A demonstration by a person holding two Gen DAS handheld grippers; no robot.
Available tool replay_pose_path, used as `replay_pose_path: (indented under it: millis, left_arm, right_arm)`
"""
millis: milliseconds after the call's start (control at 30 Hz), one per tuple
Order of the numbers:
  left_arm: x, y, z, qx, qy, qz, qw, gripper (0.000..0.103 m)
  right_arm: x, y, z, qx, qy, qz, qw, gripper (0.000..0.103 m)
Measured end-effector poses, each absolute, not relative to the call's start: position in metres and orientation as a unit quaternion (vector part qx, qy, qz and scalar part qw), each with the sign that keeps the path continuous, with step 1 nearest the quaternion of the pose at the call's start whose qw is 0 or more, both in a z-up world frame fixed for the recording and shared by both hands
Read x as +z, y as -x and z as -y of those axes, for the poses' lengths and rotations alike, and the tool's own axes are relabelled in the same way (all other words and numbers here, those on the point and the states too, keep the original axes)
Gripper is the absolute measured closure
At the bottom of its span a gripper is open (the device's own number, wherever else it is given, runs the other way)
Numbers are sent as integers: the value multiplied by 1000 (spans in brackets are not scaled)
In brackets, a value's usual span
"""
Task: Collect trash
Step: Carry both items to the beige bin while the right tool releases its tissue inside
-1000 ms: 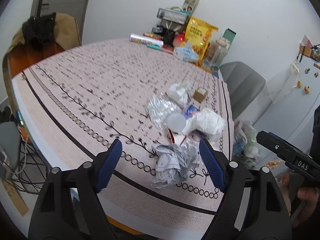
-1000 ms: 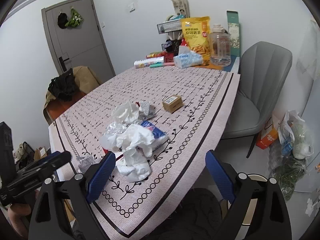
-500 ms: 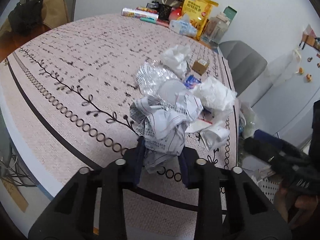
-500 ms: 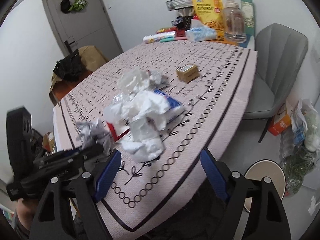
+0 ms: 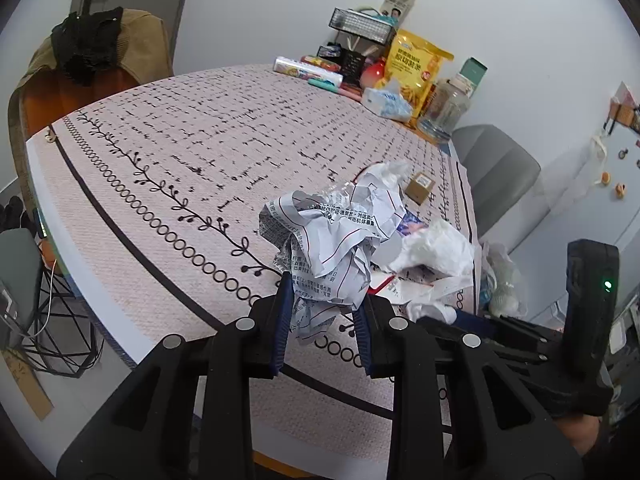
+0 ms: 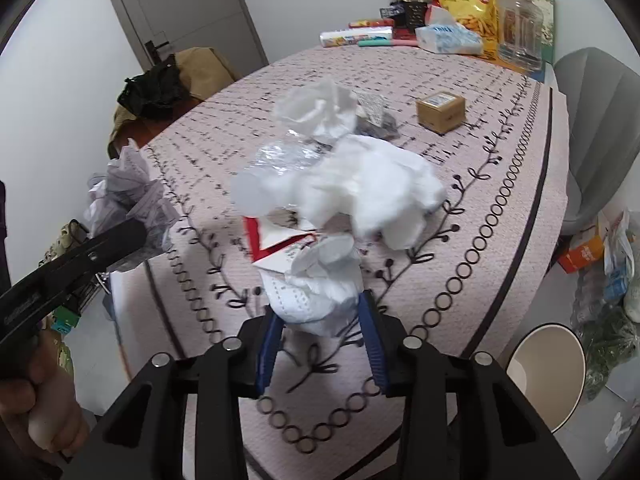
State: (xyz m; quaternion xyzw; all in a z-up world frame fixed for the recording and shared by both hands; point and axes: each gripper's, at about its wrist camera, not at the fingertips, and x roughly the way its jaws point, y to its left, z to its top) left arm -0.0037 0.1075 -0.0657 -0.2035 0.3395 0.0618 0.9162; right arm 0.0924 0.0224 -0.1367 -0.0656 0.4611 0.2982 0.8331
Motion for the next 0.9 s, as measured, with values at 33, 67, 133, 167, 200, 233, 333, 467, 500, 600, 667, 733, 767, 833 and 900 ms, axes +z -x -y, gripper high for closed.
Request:
replay_pose_path:
  millis: [33, 67, 133, 167, 200, 233, 333, 467, 500, 600, 667, 733, 767, 833, 900]
  left_arm:
    - [-65, 4, -108, 62, 204, -337, 917, 75]
    - [-63, 6, -109, 62, 204, -335, 918, 75]
    - [-59, 8, -109, 61, 202, -329, 920, 75]
    - [-58, 8, -108, 60, 200, -327, 922, 75]
    - [-55, 10, -107, 59, 198, -322, 924, 75]
    - [-53, 10, -106, 59, 197, -320, 925, 75]
    - [-47, 13, -103, 57, 193, -311, 929, 75]
    - [-40, 17, -101, 58, 190, -302, 932, 75]
    - [-38, 17, -100, 58, 189, -300, 933, 75]
    - [-35, 13, -95, 56, 185, -299, 935, 75]
    - [-32, 10, -89, 52, 179, -299, 936, 75]
    - [-29, 4, -81, 43, 172, -299, 938, 75]
    - [-28, 2, -77, 40, 170, -300, 938, 75]
    - [-24, -6, -67, 29, 161, -298, 940, 75]
    - [-20, -15, -53, 13, 151, -296, 943, 75]
  right_arm:
    - [-134, -87, -26, 311, 70, -461, 828, 71]
    - [-131, -83, -29, 318, 73, -458, 827, 72]
    - [-125, -75, -33, 331, 75, -454, 824, 73]
    - [-122, -71, -35, 338, 75, -451, 823, 73]
    - [-118, -68, -35, 342, 74, -447, 823, 74]
    - [-112, -64, -35, 346, 73, -441, 825, 74]
    - [-98, -59, -32, 353, 71, -426, 830, 74]
    - [-81, -54, -25, 358, 64, -404, 839, 74]
    - [-78, -53, -22, 357, 63, -398, 843, 74]
    - [-66, -57, -7, 344, 53, -381, 856, 74]
    - [-59, -62, 7, 332, 43, -373, 865, 74]
    - [-55, -67, 20, 320, 37, -367, 873, 74]
    - [-53, -69, 27, 312, 34, -365, 876, 74]
    - [-49, -72, 40, 300, 28, -362, 882, 74]
    - [-46, -73, 54, 287, 23, -359, 888, 74]
